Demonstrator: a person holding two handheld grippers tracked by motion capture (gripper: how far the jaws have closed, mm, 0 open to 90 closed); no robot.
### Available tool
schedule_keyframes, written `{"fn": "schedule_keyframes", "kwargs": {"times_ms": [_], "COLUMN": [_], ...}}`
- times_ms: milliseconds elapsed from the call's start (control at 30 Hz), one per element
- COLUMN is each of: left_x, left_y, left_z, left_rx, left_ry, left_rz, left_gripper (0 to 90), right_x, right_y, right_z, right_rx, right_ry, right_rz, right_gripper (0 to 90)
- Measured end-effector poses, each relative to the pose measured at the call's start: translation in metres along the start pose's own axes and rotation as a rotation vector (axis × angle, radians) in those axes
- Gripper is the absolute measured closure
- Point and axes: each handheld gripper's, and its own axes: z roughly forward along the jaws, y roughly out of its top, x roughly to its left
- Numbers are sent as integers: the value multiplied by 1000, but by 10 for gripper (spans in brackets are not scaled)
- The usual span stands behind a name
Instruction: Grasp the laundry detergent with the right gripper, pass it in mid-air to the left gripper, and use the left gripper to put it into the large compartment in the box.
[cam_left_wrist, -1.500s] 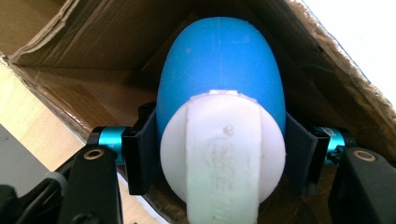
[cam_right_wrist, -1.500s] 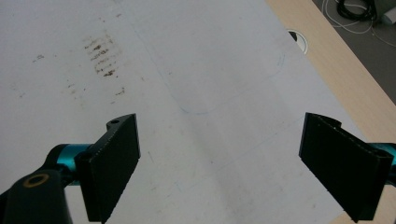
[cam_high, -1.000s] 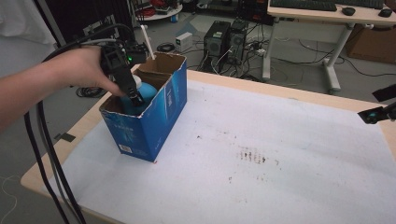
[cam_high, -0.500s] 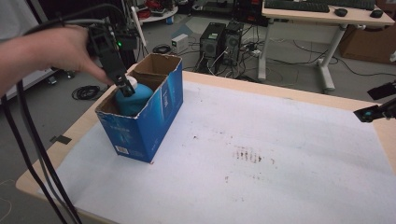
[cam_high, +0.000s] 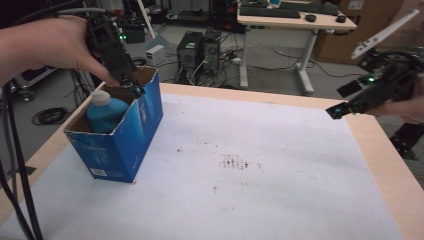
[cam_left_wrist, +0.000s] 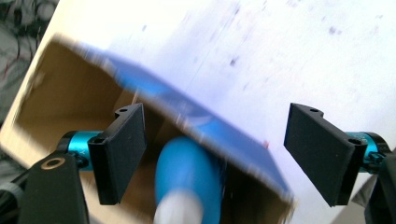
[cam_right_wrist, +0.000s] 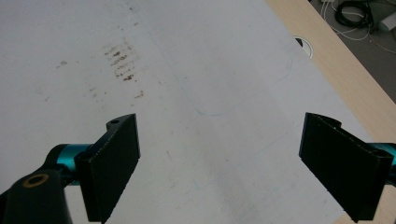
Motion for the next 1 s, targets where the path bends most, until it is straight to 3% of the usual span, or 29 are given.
{"fn": "schedule_keyframes", "kwargs": {"times_ms": [200, 367, 500, 700, 1000], "left_x": [-17, -34, -42, -49, -48], "left_y": [36, 55, 62, 66, 65], "left_z": [21, 39, 50, 63, 66], "left_rx": [-26, -40, -65, -49, -35], "left_ry": [-41, -70, -78, -97, -95], "left_rz": [83, 137, 153, 172, 167], "left_gripper": [211, 211, 211, 211, 210], "right_x": [15, 25, 29, 30, 31], "right_y": [3, 3, 5, 5, 7], "right_z": [-2, -1, 1, 6, 10], "right_rx": [0, 9, 9, 15, 18], "right_ry": [-4, -4, 1, 9, 23], "right_rz": [-31, -54, -65, -72, -90], "right_gripper": [117, 117, 117, 117, 117]}}
